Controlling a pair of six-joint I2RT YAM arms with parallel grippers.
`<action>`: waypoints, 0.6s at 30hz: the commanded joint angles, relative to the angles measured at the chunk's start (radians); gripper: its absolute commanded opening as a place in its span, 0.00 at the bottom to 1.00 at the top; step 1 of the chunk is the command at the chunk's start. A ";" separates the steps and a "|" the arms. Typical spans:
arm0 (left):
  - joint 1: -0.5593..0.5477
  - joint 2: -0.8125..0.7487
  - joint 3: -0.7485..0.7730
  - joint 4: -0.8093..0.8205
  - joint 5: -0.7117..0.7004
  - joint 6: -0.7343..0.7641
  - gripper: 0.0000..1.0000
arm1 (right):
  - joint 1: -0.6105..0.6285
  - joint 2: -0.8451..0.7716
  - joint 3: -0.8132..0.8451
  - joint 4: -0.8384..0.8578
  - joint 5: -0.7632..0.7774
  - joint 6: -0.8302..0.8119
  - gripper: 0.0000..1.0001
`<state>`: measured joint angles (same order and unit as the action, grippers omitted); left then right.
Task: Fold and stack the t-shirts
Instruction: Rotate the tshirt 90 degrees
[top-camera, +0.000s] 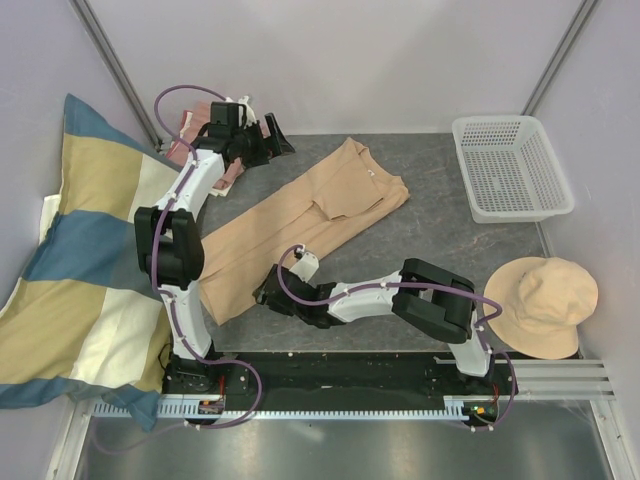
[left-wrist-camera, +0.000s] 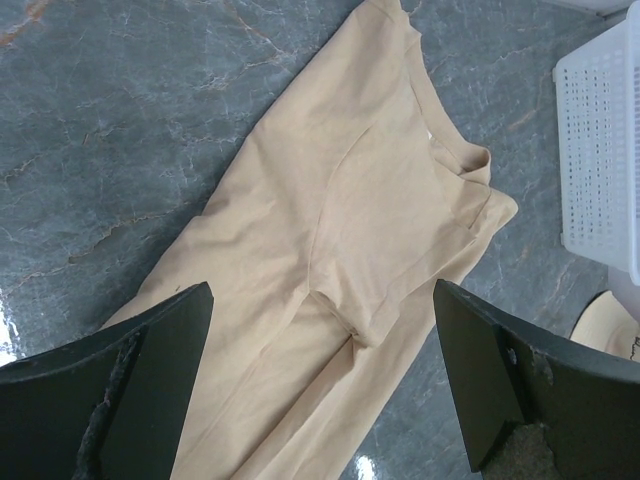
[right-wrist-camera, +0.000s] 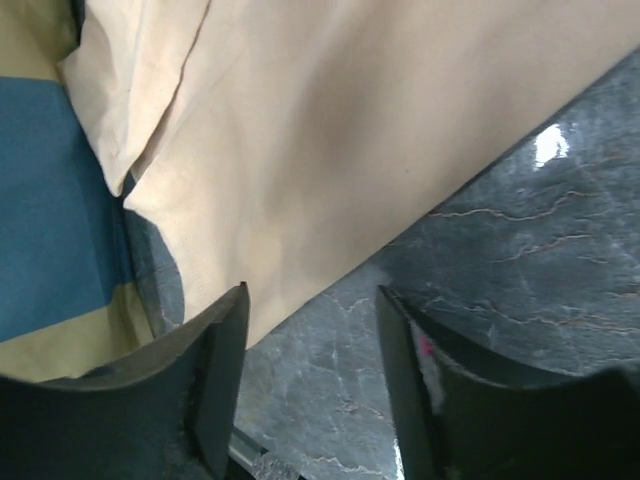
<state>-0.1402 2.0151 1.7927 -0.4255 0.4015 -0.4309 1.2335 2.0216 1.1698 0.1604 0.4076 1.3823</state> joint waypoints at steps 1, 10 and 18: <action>0.005 -0.038 -0.006 0.013 0.020 0.027 1.00 | 0.003 0.052 -0.010 -0.098 0.036 -0.005 0.55; 0.011 -0.044 -0.019 0.016 0.025 0.029 1.00 | -0.012 0.100 -0.007 -0.098 0.050 -0.002 0.51; 0.017 -0.045 -0.038 0.024 0.031 0.023 1.00 | -0.038 0.132 -0.010 -0.098 0.053 -0.002 0.24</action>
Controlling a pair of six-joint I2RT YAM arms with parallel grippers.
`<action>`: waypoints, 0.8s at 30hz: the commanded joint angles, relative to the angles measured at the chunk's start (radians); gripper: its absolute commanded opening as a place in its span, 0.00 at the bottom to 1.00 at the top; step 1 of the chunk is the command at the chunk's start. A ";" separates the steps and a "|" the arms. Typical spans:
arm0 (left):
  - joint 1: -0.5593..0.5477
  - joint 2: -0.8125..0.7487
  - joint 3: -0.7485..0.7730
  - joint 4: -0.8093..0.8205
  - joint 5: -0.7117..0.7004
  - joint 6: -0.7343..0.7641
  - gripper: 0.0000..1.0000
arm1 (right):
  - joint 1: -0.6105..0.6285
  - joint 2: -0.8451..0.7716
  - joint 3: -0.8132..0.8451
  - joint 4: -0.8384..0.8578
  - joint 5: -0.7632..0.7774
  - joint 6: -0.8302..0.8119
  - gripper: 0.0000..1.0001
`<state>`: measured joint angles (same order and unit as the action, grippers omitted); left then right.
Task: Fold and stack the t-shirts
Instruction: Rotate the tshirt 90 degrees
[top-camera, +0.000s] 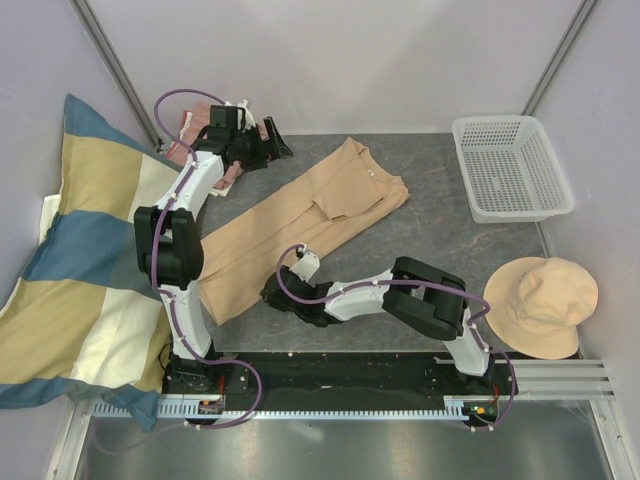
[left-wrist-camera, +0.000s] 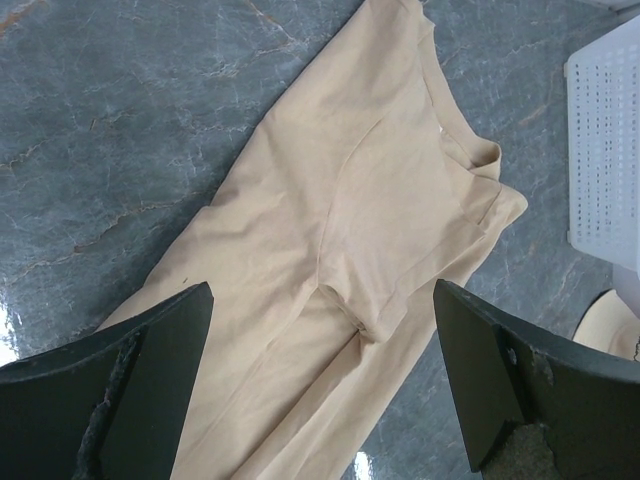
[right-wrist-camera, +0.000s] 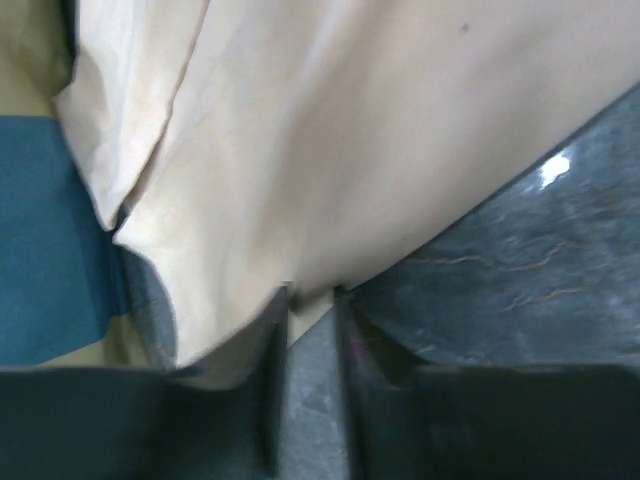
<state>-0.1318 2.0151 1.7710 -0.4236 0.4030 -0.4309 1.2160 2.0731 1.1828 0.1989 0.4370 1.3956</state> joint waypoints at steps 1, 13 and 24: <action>0.011 -0.046 -0.016 0.023 0.028 0.023 1.00 | -0.021 0.084 -0.026 -0.136 0.022 -0.018 0.19; 0.017 -0.019 -0.016 0.039 0.056 0.006 1.00 | -0.035 -0.158 -0.322 -0.235 0.080 -0.014 0.00; 0.017 0.004 -0.019 0.042 0.069 0.004 1.00 | -0.050 -0.570 -0.618 -0.547 0.150 0.097 0.00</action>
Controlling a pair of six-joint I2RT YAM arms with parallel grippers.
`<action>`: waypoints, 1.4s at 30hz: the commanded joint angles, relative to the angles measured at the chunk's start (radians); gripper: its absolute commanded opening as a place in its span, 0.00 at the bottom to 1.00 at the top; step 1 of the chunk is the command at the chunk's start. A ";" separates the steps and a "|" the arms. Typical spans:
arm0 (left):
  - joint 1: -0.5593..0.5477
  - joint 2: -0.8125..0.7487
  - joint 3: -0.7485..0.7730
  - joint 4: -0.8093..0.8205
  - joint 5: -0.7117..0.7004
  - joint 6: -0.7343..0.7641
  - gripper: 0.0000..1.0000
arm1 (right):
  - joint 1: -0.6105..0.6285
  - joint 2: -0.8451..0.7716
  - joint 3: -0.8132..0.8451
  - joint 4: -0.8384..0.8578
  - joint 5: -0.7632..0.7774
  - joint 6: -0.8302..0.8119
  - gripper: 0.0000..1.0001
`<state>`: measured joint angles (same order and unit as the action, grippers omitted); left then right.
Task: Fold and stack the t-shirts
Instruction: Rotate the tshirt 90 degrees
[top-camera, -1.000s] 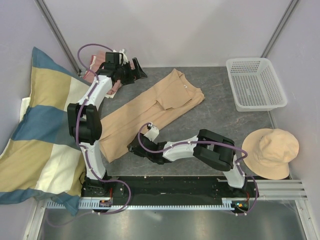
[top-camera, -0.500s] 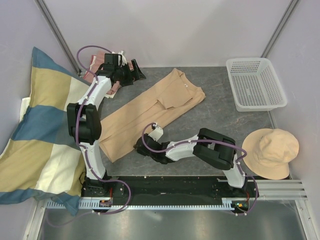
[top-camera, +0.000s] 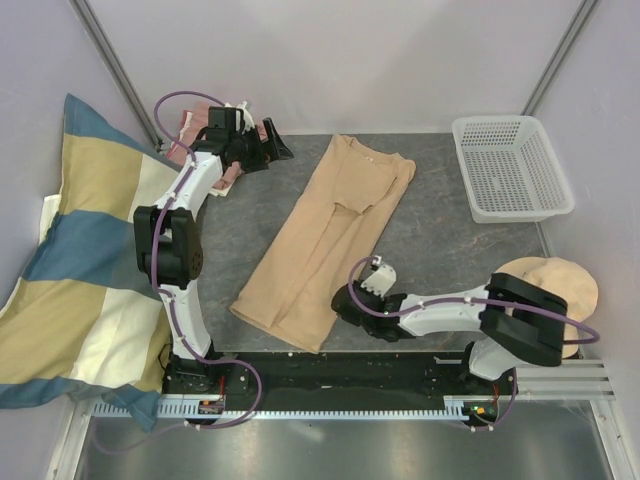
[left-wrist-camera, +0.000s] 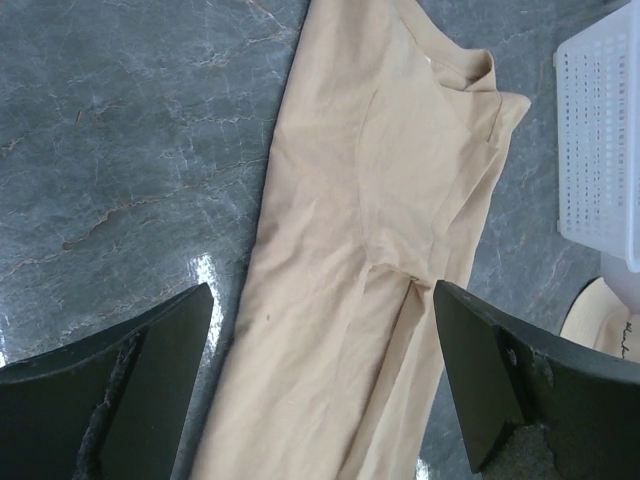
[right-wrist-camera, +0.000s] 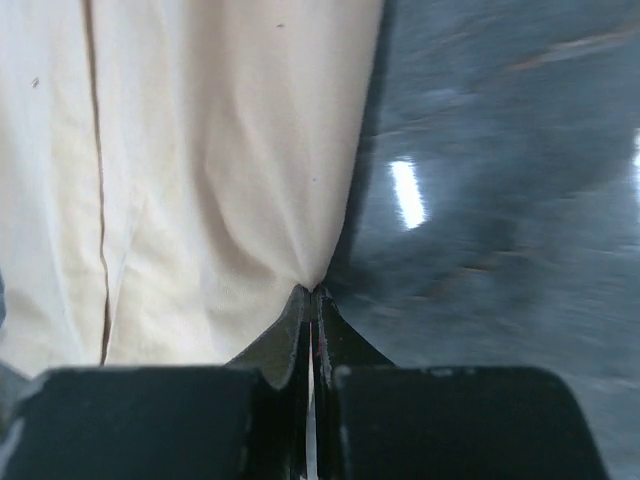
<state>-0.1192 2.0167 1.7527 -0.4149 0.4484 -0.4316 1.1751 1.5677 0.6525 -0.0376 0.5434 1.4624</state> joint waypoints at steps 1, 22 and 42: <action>0.006 0.002 -0.001 0.034 0.027 0.005 1.00 | -0.009 -0.127 -0.117 -0.367 0.052 0.047 0.00; -0.011 -0.012 -0.128 0.100 0.041 -0.024 1.00 | -0.040 -0.584 -0.085 -0.871 0.242 0.012 0.50; -0.263 0.322 0.151 0.107 -0.036 0.017 1.00 | -0.046 -0.756 0.242 -1.062 0.454 -0.146 0.68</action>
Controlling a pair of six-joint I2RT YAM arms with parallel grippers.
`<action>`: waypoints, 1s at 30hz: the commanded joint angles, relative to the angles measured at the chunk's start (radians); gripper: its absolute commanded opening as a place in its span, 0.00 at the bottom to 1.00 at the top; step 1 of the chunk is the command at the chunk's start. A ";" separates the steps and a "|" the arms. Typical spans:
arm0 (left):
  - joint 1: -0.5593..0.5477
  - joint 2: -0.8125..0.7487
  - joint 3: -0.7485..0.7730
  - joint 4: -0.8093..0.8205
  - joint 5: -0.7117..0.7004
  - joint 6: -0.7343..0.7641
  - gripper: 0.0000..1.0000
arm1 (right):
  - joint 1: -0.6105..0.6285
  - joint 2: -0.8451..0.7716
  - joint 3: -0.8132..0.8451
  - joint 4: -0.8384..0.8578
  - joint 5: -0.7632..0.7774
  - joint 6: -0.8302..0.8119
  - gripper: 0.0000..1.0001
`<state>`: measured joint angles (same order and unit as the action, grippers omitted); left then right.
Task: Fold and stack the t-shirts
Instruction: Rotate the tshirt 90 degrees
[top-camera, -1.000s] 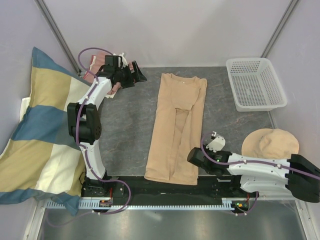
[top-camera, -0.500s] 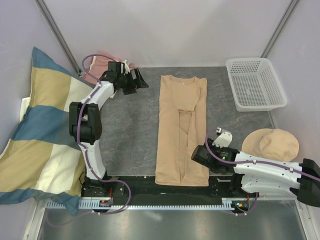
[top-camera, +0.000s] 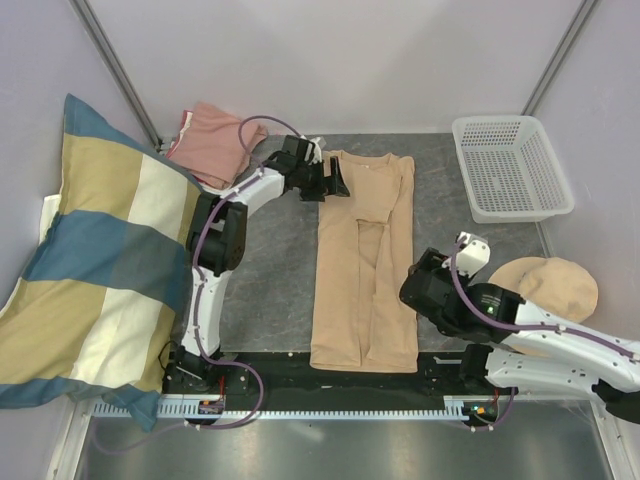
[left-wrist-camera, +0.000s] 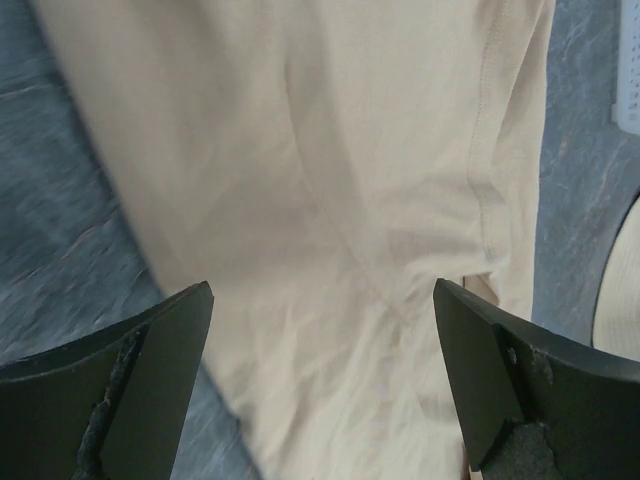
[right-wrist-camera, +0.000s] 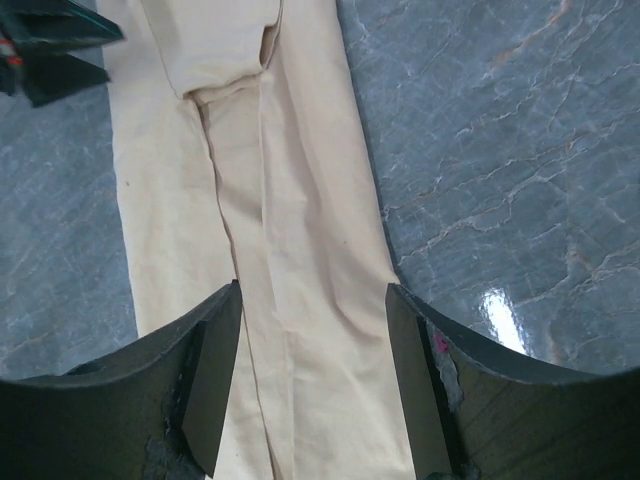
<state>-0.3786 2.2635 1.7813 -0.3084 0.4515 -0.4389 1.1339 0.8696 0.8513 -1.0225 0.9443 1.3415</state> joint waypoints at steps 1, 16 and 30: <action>-0.005 0.091 0.139 -0.006 -0.045 0.026 1.00 | -0.005 -0.084 0.045 -0.085 0.051 -0.021 0.68; 0.037 0.140 0.273 -0.049 -0.111 0.068 1.00 | -0.005 -0.047 0.029 -0.077 0.031 -0.010 0.70; 0.049 0.303 0.428 -0.064 -0.109 0.060 1.00 | -0.005 -0.066 0.048 -0.056 0.033 -0.019 0.71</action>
<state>-0.3271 2.5423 2.1769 -0.3573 0.3641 -0.4171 1.1301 0.8089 0.8589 -1.0912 0.9585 1.3338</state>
